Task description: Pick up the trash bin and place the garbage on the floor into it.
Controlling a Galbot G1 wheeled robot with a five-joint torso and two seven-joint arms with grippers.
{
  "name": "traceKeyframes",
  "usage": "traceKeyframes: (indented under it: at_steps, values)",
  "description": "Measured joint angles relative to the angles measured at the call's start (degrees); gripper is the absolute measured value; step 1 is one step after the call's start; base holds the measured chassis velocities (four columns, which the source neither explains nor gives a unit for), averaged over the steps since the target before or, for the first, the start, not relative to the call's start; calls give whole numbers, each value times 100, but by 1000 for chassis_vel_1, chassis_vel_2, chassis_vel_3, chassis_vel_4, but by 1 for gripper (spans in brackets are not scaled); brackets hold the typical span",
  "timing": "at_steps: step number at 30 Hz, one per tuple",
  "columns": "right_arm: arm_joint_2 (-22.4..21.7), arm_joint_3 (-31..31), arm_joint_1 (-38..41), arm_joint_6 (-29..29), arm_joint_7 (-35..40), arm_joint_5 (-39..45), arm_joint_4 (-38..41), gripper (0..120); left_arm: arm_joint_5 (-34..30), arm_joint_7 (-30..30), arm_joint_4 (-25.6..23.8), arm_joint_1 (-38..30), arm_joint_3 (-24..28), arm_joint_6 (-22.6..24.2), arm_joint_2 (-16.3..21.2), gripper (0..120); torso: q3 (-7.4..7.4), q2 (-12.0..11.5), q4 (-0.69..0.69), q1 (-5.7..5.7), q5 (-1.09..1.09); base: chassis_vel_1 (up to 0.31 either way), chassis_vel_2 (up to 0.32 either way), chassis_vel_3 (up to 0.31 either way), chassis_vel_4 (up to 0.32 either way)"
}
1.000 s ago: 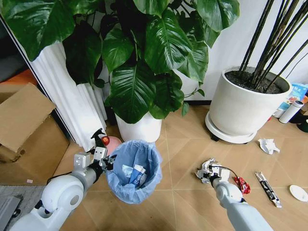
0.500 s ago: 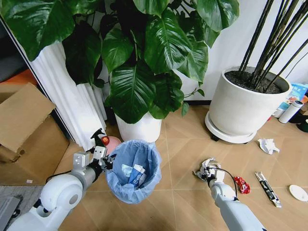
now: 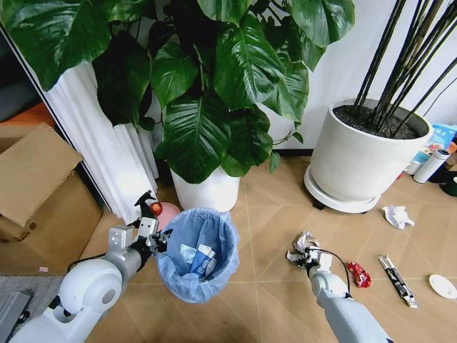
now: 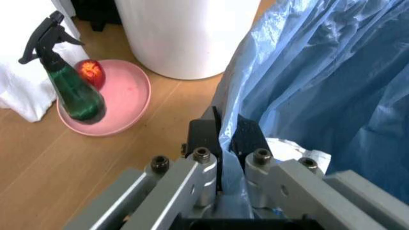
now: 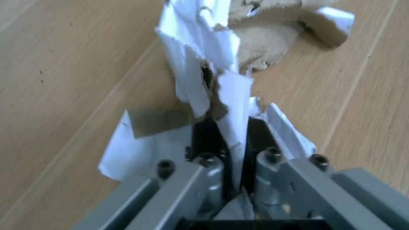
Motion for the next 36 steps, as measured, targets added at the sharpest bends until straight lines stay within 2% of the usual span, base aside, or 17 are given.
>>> traceKeyframes:
  at_steps: [2, 6, 8, 9, 14, 15, 18, 19, 22, 24, 25, 29, 36]
  values:
    - [-1, 25, -20, 8, 16, 2, 59, 0, -1, 0, -9, 15, -2, 0, 1, 0, 0, 0, 0, 0, 1, 0, 0, 0, 0]
    - [-133, 175, -231, -4, 30, 87, 661, 0, -2, -15, -17, 51, -12, 0, 7, 0, 0, 0, 1, 0, 0, 0, 0, 0, 0]
    - [-311, 298, -482, -15, 4, 129, 1286, 0, -7, -22, -22, 60, -19, 0, 23, 0, -1, 0, 0, 0, 0, 0, 0, 0, 0]
    - [-311, 298, -482, -15, 4, 129, 1286, 0, -7, -22, -22, 60, -19, 0, 23, 0, -1, 0, 0, 0, 0, 0, 0, 0, 0]
    - [-1043, 586, -1262, 53, -171, 38, 2875, 0, -15, -26, -6, 48, -21, 0, 32, 0, -1, 0, -1, 0, -1, 0, 0, 0, 0]
    - [-1043, 586, -1262, 53, -171, 38, 2875, 0, -15, -26, -6, 48, -21, 0, 32, 0, -1, 0, -1, 0, -1, 0, 0, 0, 0]
    - [-1495, 667, -1903, 47, -303, 50, 4084, 0, -13, -27, 16, 34, -10, -1, 17, 0, -1, 0, -1, 0, -2, 0, 0, 0, 0]
    - [-1495, 667, -1903, 47, -303, 50, 4084, 0, -13, -27, 16, 34, -10, -1, 17, 0, -1, 0, -1, 0, -2, 0, 0, 0, 0]
    - [-1712, 658, -2303, 23, -398, 52, 4959, 0, -5, -29, 37, 27, -7, -1, 9, 0, -1, 0, -1, 0, -1, 0, 0, 0, 0]
    - [-1821, 526, -2436, -37, -393, 83, 5639, 0, -1, -33, 44, 22, 2, -1, 7, 0, -1, 0, -1, 0, 0, 0, 0, 0, 0]
    - [-1821, 526, -2436, -37, -393, 83, 5639, 0, -1, -33, 44, 22, 2, -1, 7, 0, -1, 0, -1, 0, 0, 0, 0, 0, 0]
    - [-2017, -48, -2436, -242, -140, 325, 6648, 0, 0, -57, 49, 3, 22, 0, 2, 0, -1, 0, 1, 0, -2, 0, 0, 0, 0]
    - [-2228, -767, -2246, -374, -184, 620, 7318, 0, -33, -82, 100, -119, 44, -1, -12, 0, -1, 0, 0, 0, -1, 0, 0, 0, 0]
